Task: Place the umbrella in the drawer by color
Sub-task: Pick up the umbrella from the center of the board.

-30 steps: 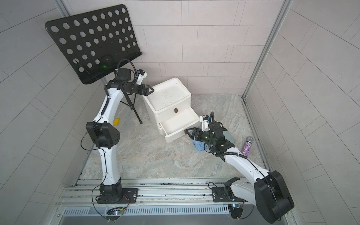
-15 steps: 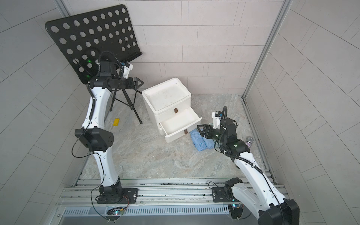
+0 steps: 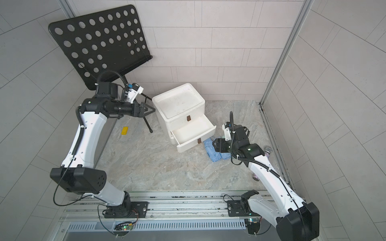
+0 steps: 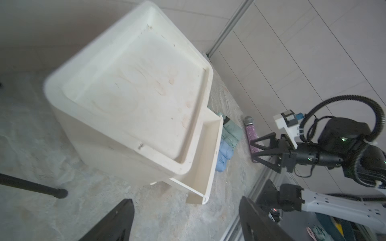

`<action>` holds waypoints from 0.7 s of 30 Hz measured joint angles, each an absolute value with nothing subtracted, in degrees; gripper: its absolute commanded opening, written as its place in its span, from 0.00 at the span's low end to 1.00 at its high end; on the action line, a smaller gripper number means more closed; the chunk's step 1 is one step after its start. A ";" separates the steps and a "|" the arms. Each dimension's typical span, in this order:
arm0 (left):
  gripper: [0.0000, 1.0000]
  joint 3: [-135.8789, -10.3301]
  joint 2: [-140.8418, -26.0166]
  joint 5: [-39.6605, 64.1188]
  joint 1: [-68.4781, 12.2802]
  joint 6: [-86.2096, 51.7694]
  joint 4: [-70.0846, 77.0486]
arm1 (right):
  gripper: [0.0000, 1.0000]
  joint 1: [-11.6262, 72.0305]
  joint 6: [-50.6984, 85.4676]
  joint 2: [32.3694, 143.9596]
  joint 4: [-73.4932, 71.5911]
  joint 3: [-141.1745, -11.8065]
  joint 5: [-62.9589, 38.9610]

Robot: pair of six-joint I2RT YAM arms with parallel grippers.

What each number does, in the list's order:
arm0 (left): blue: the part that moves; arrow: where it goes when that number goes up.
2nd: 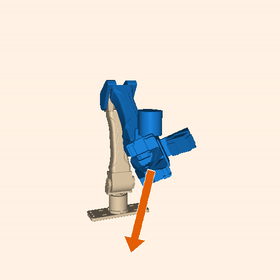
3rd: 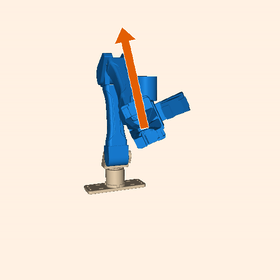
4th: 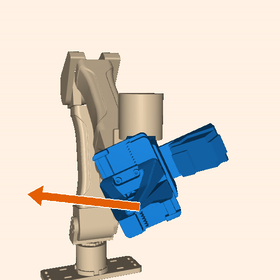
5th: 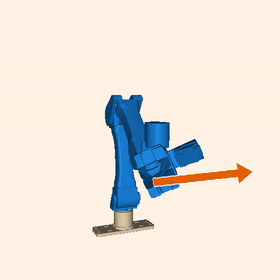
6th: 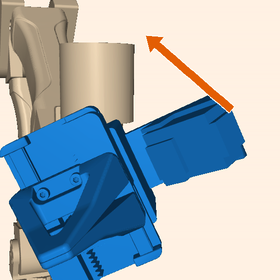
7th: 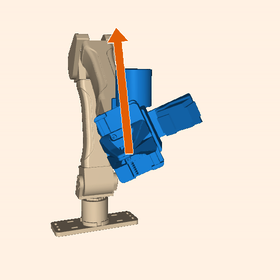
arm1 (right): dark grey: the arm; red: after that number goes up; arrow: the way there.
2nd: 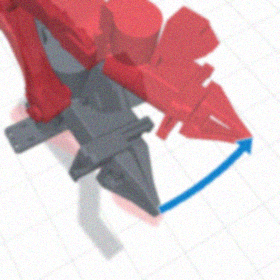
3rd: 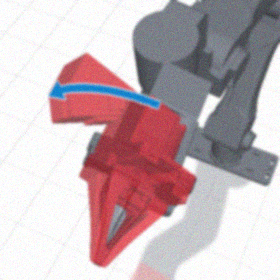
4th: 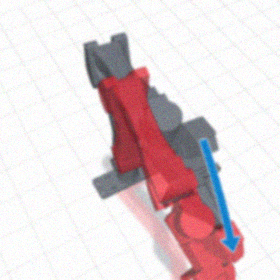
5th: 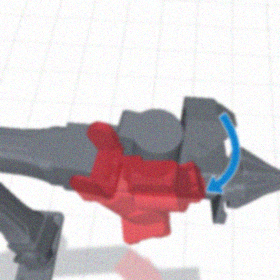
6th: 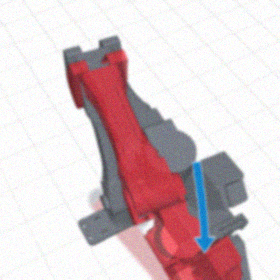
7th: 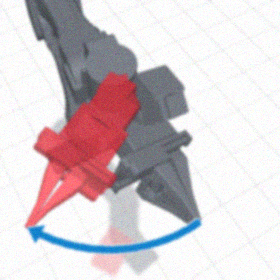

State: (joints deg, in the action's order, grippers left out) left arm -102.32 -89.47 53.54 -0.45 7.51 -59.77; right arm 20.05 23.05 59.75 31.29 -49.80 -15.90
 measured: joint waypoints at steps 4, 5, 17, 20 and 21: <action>0.86 -93.91 -87.15 55.57 -2.46 9.69 -61.06 | 0.76 25.61 22.22 63.72 31.07 -49.47 -11.33; 0.86 -92.18 -86.61 56.36 -2.63 10.07 -61.14 | 0.76 26.20 22.02 64.64 30.96 -49.36 -10.48; 0.86 -76.88 -78.83 61.73 -7.49 12.51 -60.88 | 0.76 27.00 20.97 75.00 27.35 -49.06 -4.27; 0.86 -75.22 -78.70 61.80 -7.92 12.49 -59.99 | 0.75 27.00 20.95 77.69 26.57 -49.06 -3.57; 0.86 -75.02 -78.74 61.78 -7.92 12.49 -59.75 | 0.75 27.00 20.95 78.39 26.35 -49.06 -3.33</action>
